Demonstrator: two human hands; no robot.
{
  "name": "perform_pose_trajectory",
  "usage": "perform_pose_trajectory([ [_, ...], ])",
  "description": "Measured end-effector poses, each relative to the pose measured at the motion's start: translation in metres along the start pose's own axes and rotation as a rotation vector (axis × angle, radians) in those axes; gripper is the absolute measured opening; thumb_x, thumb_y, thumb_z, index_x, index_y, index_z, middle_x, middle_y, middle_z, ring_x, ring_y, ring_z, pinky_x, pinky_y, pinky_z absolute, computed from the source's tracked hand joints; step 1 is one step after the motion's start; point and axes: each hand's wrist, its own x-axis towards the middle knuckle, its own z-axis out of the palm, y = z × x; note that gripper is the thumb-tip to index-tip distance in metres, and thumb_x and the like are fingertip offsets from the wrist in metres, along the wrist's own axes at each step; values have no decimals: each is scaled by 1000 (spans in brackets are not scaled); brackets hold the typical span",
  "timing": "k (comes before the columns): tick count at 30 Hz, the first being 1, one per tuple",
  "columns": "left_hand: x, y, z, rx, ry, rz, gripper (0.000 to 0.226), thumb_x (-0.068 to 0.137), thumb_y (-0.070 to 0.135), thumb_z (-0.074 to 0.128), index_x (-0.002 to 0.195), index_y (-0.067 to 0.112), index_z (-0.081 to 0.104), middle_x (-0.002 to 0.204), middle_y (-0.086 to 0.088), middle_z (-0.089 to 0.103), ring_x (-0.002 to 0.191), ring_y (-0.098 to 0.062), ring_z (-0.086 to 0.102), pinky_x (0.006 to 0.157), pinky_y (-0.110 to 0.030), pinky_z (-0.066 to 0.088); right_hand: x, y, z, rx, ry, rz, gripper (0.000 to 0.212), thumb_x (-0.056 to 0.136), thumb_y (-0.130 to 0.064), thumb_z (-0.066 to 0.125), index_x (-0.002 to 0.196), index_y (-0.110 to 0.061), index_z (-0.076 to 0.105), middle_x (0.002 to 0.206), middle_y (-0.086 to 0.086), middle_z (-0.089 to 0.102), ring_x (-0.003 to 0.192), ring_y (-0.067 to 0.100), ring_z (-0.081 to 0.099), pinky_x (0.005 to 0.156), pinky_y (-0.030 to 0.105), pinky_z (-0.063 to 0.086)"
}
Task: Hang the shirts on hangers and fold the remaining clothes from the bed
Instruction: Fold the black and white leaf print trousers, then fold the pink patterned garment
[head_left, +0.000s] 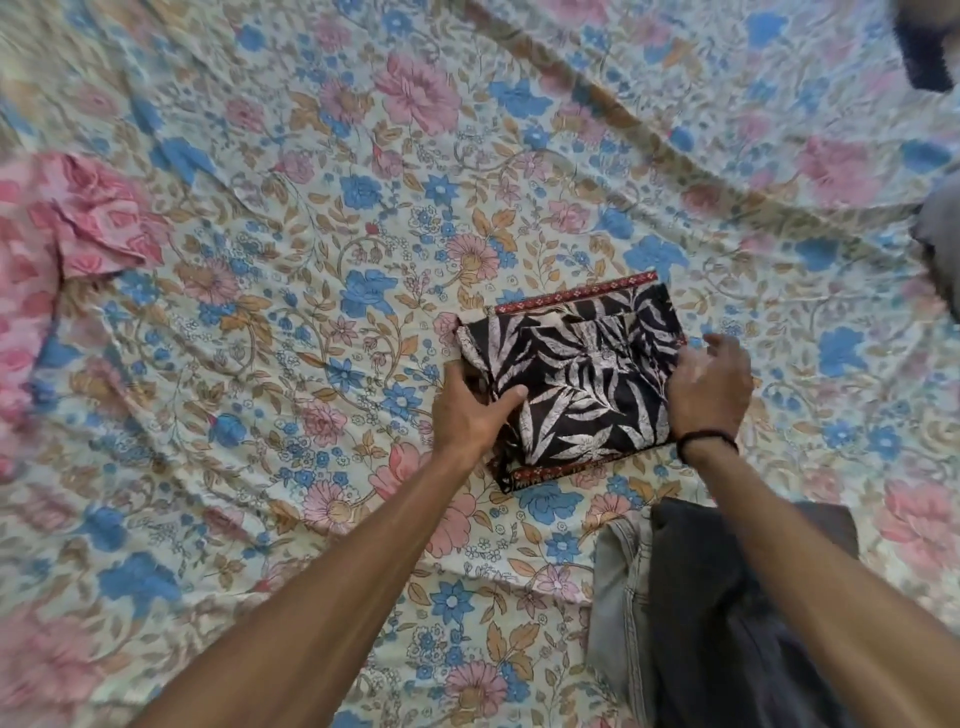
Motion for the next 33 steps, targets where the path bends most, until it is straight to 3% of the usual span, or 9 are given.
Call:
perform_pose_trajectory([
  [3,-8,-21,-26,-15,98,91,70,87,52,76,139,26,37,105,1,67,76,-6,65,53,-11,49,-47,-18,21,-173,-118,-604,66,105,-49,46,160,-15,35,168,15,27,155,33,25,127,51,12],
  [7,-14,-77,-110,80,346,189,55,94,37,71,141,27,44,120,1,56,108,-17,54,89,-34,49,-86,-26,72,-457,-462,-740,78,93,-83,19,161,-43,26,175,-1,-4,160,34,-5,117,76,11],
  [12,15,-170,-264,341,782,-42,61,92,39,66,146,18,46,143,-14,48,133,-36,44,109,-52,37,-85,-44,84,-592,-506,-660,96,84,-87,29,162,-31,28,173,11,3,155,47,12,114,74,26],
  [17,48,-223,-387,423,763,-380,80,86,37,72,153,21,32,159,-14,29,146,-39,26,114,-60,29,-183,-190,151,-304,-404,-864,63,98,-57,43,140,-12,54,150,24,46,138,47,43,114,66,30],
  [20,55,-240,-427,376,795,-346,87,85,24,77,154,30,23,157,-12,31,134,-40,41,95,-51,48,-267,-294,200,-54,-766,-683,54,102,-54,49,138,-15,57,138,11,58,119,27,60,95,43,53],
  [23,45,-251,-449,233,735,-160,87,93,2,60,157,42,17,110,-9,67,75,-28,67,42,-27,39,-333,-379,246,158,-972,-453,47,97,-51,63,130,-17,60,111,-4,68,91,4,66,73,19,53],
  [25,31,-256,-458,216,722,-80,74,94,5,61,153,38,31,98,-5,68,71,-26,66,48,-29,43,-365,-417,275,231,-1090,-307,61,91,-63,67,130,-16,61,113,0,72,91,7,70,71,25,59],
  [29,28,-274,-481,61,920,-176,75,82,47,79,142,16,47,135,-13,57,119,-30,54,87,-34,42,-408,-462,311,274,-1277,-29,83,81,-53,83,144,-12,48,120,12,69,98,23,74,86,42,64],
  [33,27,-260,-501,-199,593,-157,21,96,29,71,110,13,67,90,-1,72,63,3,63,45,-10,42,-438,-484,332,417,-1380,101,83,75,-31,92,143,-17,45,129,9,66,109,29,70,92,47,60],
])
